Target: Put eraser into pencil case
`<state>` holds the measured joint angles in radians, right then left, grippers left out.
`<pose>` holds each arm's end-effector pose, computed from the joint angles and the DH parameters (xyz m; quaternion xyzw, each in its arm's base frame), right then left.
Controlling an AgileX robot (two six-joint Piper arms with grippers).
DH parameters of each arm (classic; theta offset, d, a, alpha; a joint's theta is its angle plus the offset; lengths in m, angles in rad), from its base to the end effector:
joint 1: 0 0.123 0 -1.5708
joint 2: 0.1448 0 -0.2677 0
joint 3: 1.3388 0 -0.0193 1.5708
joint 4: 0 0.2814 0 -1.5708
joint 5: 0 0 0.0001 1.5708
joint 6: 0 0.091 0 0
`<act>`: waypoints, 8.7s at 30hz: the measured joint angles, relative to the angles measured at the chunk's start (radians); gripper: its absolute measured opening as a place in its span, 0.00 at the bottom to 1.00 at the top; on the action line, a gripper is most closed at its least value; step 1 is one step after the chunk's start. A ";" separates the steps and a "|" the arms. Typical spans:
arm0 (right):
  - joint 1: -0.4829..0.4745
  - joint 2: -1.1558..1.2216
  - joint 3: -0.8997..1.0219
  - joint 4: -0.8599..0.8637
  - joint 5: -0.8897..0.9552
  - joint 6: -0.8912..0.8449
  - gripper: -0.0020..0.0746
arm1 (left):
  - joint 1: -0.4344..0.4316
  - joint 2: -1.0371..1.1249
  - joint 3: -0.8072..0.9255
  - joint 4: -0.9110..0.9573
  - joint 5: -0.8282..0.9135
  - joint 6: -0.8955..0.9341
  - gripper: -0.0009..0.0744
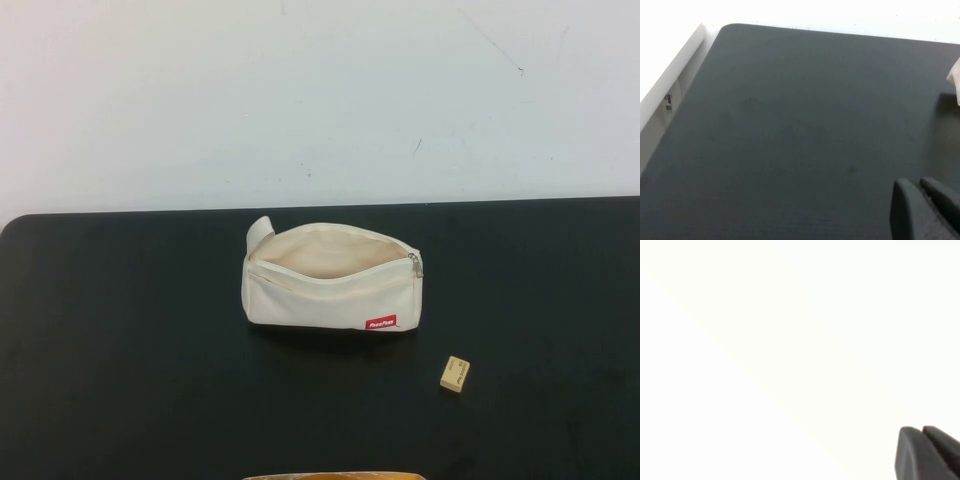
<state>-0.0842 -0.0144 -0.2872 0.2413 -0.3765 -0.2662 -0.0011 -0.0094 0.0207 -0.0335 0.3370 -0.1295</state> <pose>0.0529 -0.0125 0.3444 0.0489 0.3952 -0.0749 0.9142 0.1018 -0.0011 0.1761 -0.0600 0.7908 -0.0537 0.6067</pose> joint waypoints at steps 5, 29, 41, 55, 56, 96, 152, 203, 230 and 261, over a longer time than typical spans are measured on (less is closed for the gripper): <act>0.000 0.106 -0.222 -0.068 0.330 -0.023 0.02 | 0.000 0.000 0.000 0.000 0.000 0.000 0.01; 0.039 1.264 -0.489 0.009 0.870 -0.117 0.03 | 0.000 0.000 0.000 0.000 0.000 0.000 0.01; 0.513 1.696 -0.777 -0.241 0.950 0.128 0.40 | 0.000 0.000 0.000 0.000 0.000 0.000 0.01; 0.626 1.859 -0.849 -0.372 0.864 0.220 0.65 | 0.000 0.000 0.000 0.000 0.000 0.000 0.01; 0.626 1.866 -0.849 -0.372 0.861 0.218 0.65 | 0.000 0.000 0.000 0.000 0.000 0.000 0.01; 0.626 1.915 -0.931 -0.322 1.078 0.056 0.41 | 0.000 0.000 0.000 0.000 0.000 0.000 0.01; 0.645 1.912 -1.841 -0.166 1.590 -0.091 0.03 | 0.000 0.000 0.000 0.000 0.000 0.000 0.01; 0.104 0.380 -0.342 0.055 0.895 -0.396 0.03 | 0.000 0.000 0.000 0.000 0.000 0.000 0.01; 0.091 0.002 0.315 -0.037 0.649 -0.512 0.03 | 0.000 0.000 0.000 0.000 0.000 0.000 0.01; 0.091 0.002 0.314 -0.286 0.718 0.206 0.02 | 0.000 0.000 0.000 0.000 0.000 0.000 0.01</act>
<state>0.0072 -0.0120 0.0263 -0.0443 0.3412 -0.0597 -0.0011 -0.0094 0.0207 -0.0335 0.3370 -0.1295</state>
